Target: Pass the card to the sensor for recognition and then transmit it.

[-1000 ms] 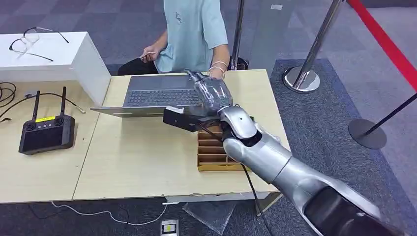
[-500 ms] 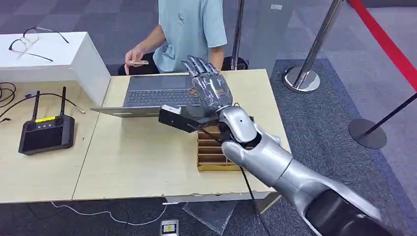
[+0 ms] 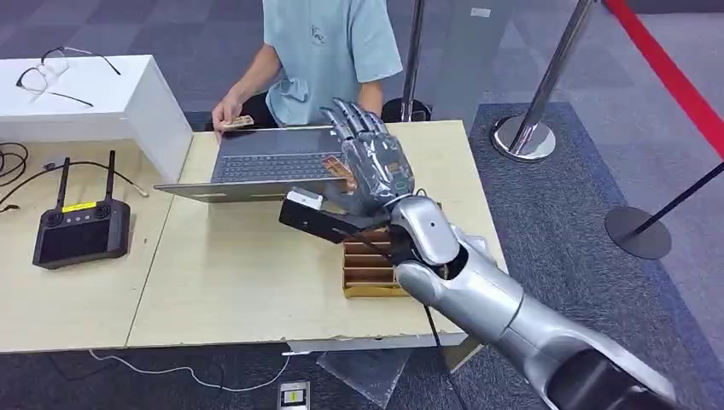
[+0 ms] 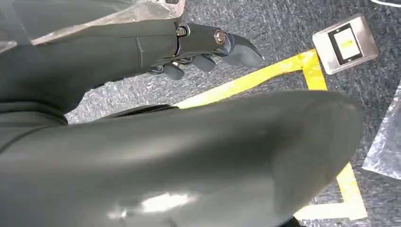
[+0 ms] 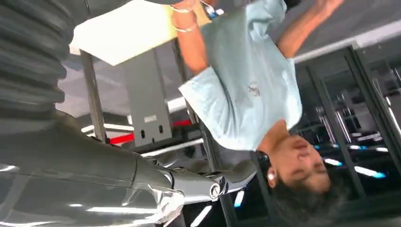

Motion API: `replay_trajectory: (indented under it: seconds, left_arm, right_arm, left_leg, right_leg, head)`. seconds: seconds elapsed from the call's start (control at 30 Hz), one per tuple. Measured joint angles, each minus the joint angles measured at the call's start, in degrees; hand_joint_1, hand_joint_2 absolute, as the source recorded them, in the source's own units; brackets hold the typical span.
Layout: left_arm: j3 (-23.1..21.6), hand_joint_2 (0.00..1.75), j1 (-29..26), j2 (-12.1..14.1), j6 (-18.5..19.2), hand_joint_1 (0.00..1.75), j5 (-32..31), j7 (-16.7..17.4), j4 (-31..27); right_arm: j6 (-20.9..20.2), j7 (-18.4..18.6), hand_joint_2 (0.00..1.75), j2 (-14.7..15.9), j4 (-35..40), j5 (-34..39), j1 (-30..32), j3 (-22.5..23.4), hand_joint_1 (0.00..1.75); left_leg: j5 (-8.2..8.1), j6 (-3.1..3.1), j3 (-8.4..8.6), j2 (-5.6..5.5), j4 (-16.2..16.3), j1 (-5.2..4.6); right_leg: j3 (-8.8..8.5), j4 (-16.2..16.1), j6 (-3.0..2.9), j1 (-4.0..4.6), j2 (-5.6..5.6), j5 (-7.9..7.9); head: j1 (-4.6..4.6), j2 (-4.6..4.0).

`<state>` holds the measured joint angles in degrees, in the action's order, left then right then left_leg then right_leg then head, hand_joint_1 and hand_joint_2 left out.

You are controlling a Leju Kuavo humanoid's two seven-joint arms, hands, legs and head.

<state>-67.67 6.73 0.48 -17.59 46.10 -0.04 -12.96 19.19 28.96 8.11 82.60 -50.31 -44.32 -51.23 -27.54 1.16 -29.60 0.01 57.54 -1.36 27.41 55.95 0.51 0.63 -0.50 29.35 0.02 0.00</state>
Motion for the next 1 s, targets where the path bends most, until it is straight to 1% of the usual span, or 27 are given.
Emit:
replay_trajectory:
  seconds: [0.07,0.13,0.2,0.23,0.33,0.37,0.5,0.6,0.67,0.83,0.87,1.0]
  left_arm:
    - [0.1,0.00,0.0,0.1,0.0,0.00,0.4,-0.4,0.0]
    - [0.5,0.00,-0.1,0.2,0.3,0.00,0.9,-0.7,0.0]
    - [0.7,0.00,-0.2,0.2,1.0,0.00,1.0,-0.7,0.0]
    - [0.9,1.75,-0.3,0.2,1.4,0.00,1.1,-0.7,0.0]
    - [1.1,1.75,-0.4,0.2,1.5,0.00,1.6,-0.3,0.1]
    - [1.2,0.00,-0.4,0.2,1.4,0.00,1.7,-0.1,0.1]
    - [1.4,0.00,-0.4,0.2,1.3,0.00,1.8,0.9,0.2]
    - [1.4,0.00,-0.5,0.2,1.4,0.00,2.1,1.5,0.2]
    - [1.5,0.00,-0.5,0.2,1.5,0.00,2.4,1.7,0.2]
    - [1.9,0.00,-0.5,0.2,1.5,0.00,2.4,1.8,0.2]
    - [1.9,0.00,-0.5,0.2,1.5,0.00,2.5,1.9,0.2]
    - [2.3,0.00,-0.4,0.2,1.5,0.00,2.7,2.3,0.2]
  right_arm:
    - [-2.1,1.0,1.75,0.7,1.8,1.9,0.5,0.3,0.00]
    - [-5.3,2.1,1.75,2.0,4.3,5.8,0.6,0.3,0.00]
    - [-7.7,3.4,1.75,3.3,6.6,8.0,0.6,0.5,0.00]
    - [-8.8,4.0,1.75,4.0,7.9,8.9,0.4,0.7,0.00]
    - [-10.8,5.8,1.75,6.1,11.1,11.6,-0.5,1.0,0.00]
    - [-11.3,6.3,1.75,6.8,12.2,12.5,-0.8,1.3,0.00]
    - [-14.4,8.7,1.75,10.3,16.2,16.5,-2.0,1.9,0.00]
    - [-16.8,9.6,1.75,12.6,18.0,19.0,-2.5,2.1,0.00]
    - [-17.5,9.7,1.75,13.6,18.9,19.7,-2.7,2.1,0.00]
    - [-17.8,9.8,1.75,15.3,20.3,19.9,-3.0,2.0,0.00]
    - [-18.4,10.1,1.75,15.6,20.5,20.3,-3.0,2.0,0.00]
    - [-23.0,10.8,1.75,16.3,20.4,23.6,-2.9,1.2,0.00]
  left_leg:
    - [0.00,0.00,0.00,0.00,0.0,0.00]
    - [0.00,0.00,0.00,0.00,0.0,0.00]
    - [0.00,0.00,0.00,0.00,0.0,0.00]
    - [0.00,0.00,0.00,-0.01,0.0,0.00]
    - [0.00,0.00,0.00,0.00,0.0,0.00]
    - [0.00,0.00,-0.01,0.00,0.0,0.00]
    - [0.00,0.00,0.00,0.00,0.0,0.00]
    - [0.00,0.00,-0.01,0.00,0.0,-0.01]
    - [0.00,0.00,0.00,-0.01,0.0,-0.01]
    - [0.00,0.00,0.00,-0.01,0.0,0.00]
    - [0.00,0.00,-0.01,-0.01,0.0,0.00]
    - [0.00,0.00,-0.01,-0.01,0.0,0.01]
  right_leg:
    - [0.00,0.0,0.00,0.00,0.00,0.00]
    - [0.00,0.0,0.00,0.00,0.00,0.00]
    - [0.00,0.0,0.00,0.00,0.00,0.00]
    - [0.00,0.0,0.00,0.00,0.00,0.00]
    - [0.00,0.0,0.00,0.00,0.00,0.00]
    - [0.01,0.0,0.00,0.00,0.00,0.00]
    - [0.00,0.0,0.00,0.00,0.00,0.00]
    - [-0.01,0.0,0.00,0.00,0.00,0.00]
    - [-0.01,0.0,0.00,0.00,0.00,0.00]
    - [-0.01,0.0,0.00,0.00,0.00,0.00]
    - [-0.01,0.0,0.00,0.01,0.00,0.00]
    - [-0.01,0.0,0.00,0.01,0.00,0.00]
  head:
    - [0.00,0.00]
    - [0.00,-0.02]
    - [-0.02,0.00]
    - [0.00,0.00]
    - [0.00,0.00]
    - [0.02,0.00]
    - [0.00,0.00]
    - [-0.02,0.00]
    - [0.00,0.00]
    - [0.02,0.00]
    - [-0.02,0.00]
    - [0.00,0.00]
